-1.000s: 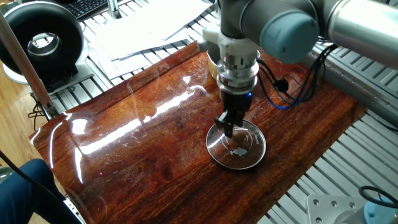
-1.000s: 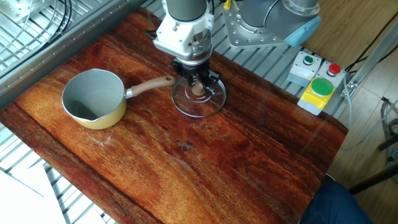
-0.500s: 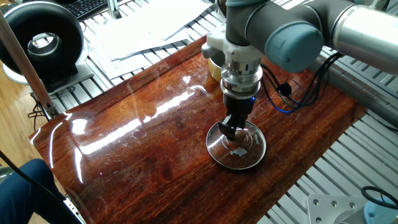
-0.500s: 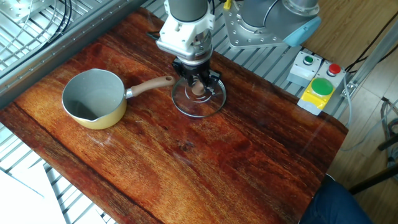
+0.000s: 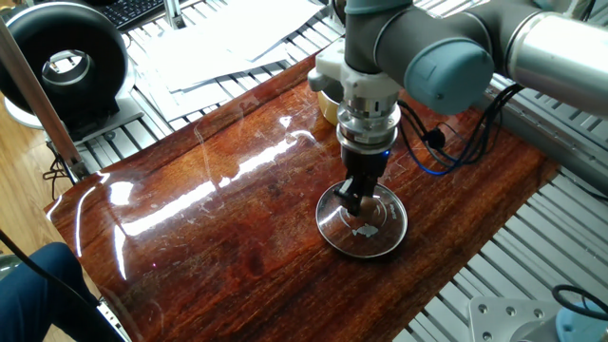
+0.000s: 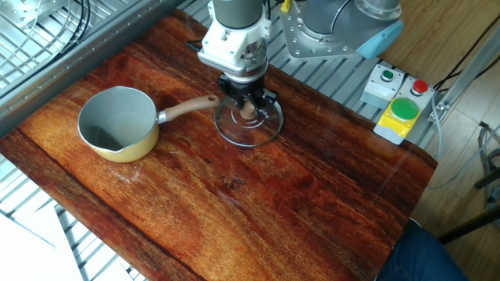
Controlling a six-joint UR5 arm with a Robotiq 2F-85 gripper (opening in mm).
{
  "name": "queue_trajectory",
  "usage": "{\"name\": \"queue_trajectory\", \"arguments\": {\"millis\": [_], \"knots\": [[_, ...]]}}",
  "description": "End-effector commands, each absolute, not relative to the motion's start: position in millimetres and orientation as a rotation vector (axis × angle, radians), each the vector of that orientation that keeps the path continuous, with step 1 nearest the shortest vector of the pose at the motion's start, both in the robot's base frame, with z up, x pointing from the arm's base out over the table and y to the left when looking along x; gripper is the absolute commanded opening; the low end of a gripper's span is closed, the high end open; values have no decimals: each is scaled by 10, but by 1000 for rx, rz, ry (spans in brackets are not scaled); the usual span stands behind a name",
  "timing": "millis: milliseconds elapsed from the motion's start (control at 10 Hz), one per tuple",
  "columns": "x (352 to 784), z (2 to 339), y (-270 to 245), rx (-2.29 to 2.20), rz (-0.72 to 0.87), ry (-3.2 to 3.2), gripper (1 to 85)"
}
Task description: Cover the pot with the lid
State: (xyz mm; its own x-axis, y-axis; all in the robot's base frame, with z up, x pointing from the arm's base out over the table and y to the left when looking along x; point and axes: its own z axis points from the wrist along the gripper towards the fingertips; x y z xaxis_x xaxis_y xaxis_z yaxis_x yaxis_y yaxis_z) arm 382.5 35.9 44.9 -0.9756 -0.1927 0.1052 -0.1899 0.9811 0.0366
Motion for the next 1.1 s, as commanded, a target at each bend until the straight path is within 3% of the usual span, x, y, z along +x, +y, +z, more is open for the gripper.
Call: {"name": "queue_trajectory", "arguments": {"millis": [0, 200, 300, 1000], "knots": [[3852, 494, 417, 224, -44, -3018, 323], [3851, 605, 429, 108, 33, -2983, 53], [3861, 617, 463, 81, 28, -2981, 13], [3886, 782, 567, 20, 81, -2942, 13]]}}
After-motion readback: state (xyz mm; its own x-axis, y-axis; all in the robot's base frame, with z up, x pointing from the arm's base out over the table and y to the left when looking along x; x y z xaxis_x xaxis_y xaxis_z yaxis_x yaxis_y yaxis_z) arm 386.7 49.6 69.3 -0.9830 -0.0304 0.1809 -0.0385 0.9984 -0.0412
